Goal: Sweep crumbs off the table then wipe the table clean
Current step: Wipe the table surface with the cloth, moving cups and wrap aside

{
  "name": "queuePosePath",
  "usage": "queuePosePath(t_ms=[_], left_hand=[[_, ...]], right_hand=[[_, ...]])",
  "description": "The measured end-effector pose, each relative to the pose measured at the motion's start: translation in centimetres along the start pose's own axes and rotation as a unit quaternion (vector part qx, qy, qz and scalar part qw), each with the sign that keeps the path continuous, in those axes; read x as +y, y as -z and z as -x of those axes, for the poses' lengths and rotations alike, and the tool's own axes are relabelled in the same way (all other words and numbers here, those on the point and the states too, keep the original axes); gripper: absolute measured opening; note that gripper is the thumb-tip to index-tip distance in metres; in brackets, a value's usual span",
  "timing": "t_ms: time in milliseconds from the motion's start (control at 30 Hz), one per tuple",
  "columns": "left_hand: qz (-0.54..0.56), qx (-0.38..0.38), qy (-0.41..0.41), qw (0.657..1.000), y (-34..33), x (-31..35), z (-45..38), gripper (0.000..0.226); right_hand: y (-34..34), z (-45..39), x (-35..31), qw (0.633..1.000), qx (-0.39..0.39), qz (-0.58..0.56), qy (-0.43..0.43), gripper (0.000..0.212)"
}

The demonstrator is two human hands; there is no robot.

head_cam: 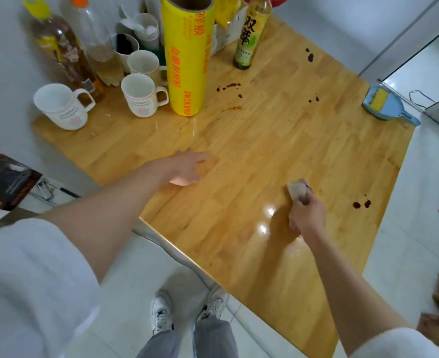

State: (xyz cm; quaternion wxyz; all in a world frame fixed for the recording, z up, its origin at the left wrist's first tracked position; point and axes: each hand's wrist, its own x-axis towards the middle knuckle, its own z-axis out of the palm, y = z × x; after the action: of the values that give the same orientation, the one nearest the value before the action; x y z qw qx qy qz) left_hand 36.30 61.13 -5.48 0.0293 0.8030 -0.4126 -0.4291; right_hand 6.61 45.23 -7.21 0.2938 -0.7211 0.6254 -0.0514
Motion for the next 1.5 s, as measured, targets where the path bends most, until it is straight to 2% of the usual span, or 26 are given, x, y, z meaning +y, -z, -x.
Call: queuePosePath(t_ms=[33,100,167,233,300,367,433,500,533,600,633,700,767,833,900,967,1000,1033,1100,1167,1200,1233,1300,1367,1433,1500], left_hand=[[-0.002,-0.002,-0.005,1.0,-0.2,-0.2,0.1,0.07],[-0.034,-0.011,-0.002,0.999,-1.0,0.1,0.2,0.068],[-0.079,-0.013,0.009,0.997,-1.9,0.6,0.1,0.069],[-0.082,-0.008,0.015,0.996,-2.3,1.0,0.0,0.071],[-0.073,-0.009,0.014,0.997,-2.6,0.9,0.0,0.071],[-0.078,-0.002,0.009,0.997,-3.1,0.9,0.0,0.072],[-0.089,0.018,0.01,0.996,-3.7,0.7,0.0,0.074],[-0.097,0.034,0.009,0.995,-4.2,0.7,-0.2,0.076],[-0.098,0.037,0.009,0.994,-4.3,0.8,-0.2,0.076],[-0.099,0.035,0.008,0.994,-4.2,0.9,-0.2,0.077],[-0.101,0.033,0.008,0.994,-4.1,0.9,-0.2,0.077],[-0.1,0.03,0.01,0.994,-4.0,1.0,-0.1,0.078],[-0.095,0.031,0.013,0.995,-4.0,1.0,-0.1,0.077],[-0.095,0.036,0.018,0.995,-4.3,1.2,0.1,0.077],[-0.101,0.043,0.023,0.994,-4.3,1.1,0.2,0.077],[-0.112,0.046,0.033,0.992,-4.4,1.5,0.5,0.076],[-0.121,0.051,0.042,0.99,-4.4,1.9,0.7,0.075],[-0.129,0.063,0.054,0.988,-4.6,2.4,0.9,0.073],[-0.125,0.106,0.064,0.984,-6.0,4.1,1.3,0.071],[-0.09,0.145,0.054,0.984,-8.1,5.9,1.7,0.067],[-0.07,0.15,0.046,0.985,-9.1,6.6,1.9,0.066],[-0.057,0.144,0.041,0.987,-10.0,7.2,2.0,0.068],[-0.066,0.125,0.041,0.989,-11.5,8.0,2.2,0.073],[-0.084,0.123,0.046,0.988,-12.2,8.4,2.3,0.077],[-0.091,0.115,0.051,0.988,-12.1,8.8,2.1,0.078],[-0.09,0.102,0.06,0.989,-11.6,9.0,2.1,0.079]], right_hand=[[-1.3,0.8,-0.9,0.999,0.038,0.017,0.008,0.018],[-5.4,4.8,-4.0,0.993,0.023,0.056,0.099,0.028],[-9.7,9.8,-6.4,0.973,-0.076,0.037,0.213,0.037],[-11.2,14.3,-6.9,0.918,-0.208,0.065,0.332,0.034],[-9.4,15.3,-5.0,0.875,-0.275,0.075,0.39,0.026],[-5.9,12.9,-2.4,0.912,-0.257,0.059,0.314,0.02],[-2.6,8.7,0.3,0.982,-0.133,0.021,0.136,0.022],[-1.0,6.2,2.0,0.999,0.002,-0.025,-0.047,0.015],[-1.6,6.6,1.5,0.998,0.038,-0.014,-0.051,0.011],[-5.2,9.7,-0.3,0.998,0.021,-0.023,0.061,0.013],[-7.2,12.0,-1.2,0.988,-0.042,-0.05,0.137,0.016],[-9.5,16.8,-1.8,0.935,-0.202,-0.006,0.291,0.021],[-8.8,17.8,0.5,0.888,-0.259,0.053,0.377,0.027],[-5.8,14.9,4.4,0.935,-0.204,0.038,0.289,0.023],[-1.9,11.1,7.3,0.99,-0.076,-0.017,0.117,0.028],[0.1,8.6,7.9,0.997,0.03,-0.07,-0.033,0.031],[-0.3,8.4,7.2,0.995,0.055,-0.06,-0.055,0.025],[-1.7,8.8,5.9,0.997,0.062,-0.032,-0.029,0.019],[-4.6,12.0,3.5,0.991,-0.035,-0.025,0.125,0.016],[-6.0,15.9,3.8,0.914,-0.21,0.052,0.343,0.02],[-5.6,16.1,5.4,0.872,-0.26,0.083,0.407,0.021],[-4.1,15.2,7.1,0.866,-0.273,0.083,0.409,0.022],[-0.4,11.3,10.6,0.933,-0.215,0.051,0.286,0.028],[3.5,6.8,13.6,0.993,-0.07,-0.006,0.099,0.029],[5.3,4.6,14.3,0.996,0.039,-0.048,-0.067,0.025],[3.2,5.7,12.5,0.997,0.058,0.009,-0.05,0.029]])
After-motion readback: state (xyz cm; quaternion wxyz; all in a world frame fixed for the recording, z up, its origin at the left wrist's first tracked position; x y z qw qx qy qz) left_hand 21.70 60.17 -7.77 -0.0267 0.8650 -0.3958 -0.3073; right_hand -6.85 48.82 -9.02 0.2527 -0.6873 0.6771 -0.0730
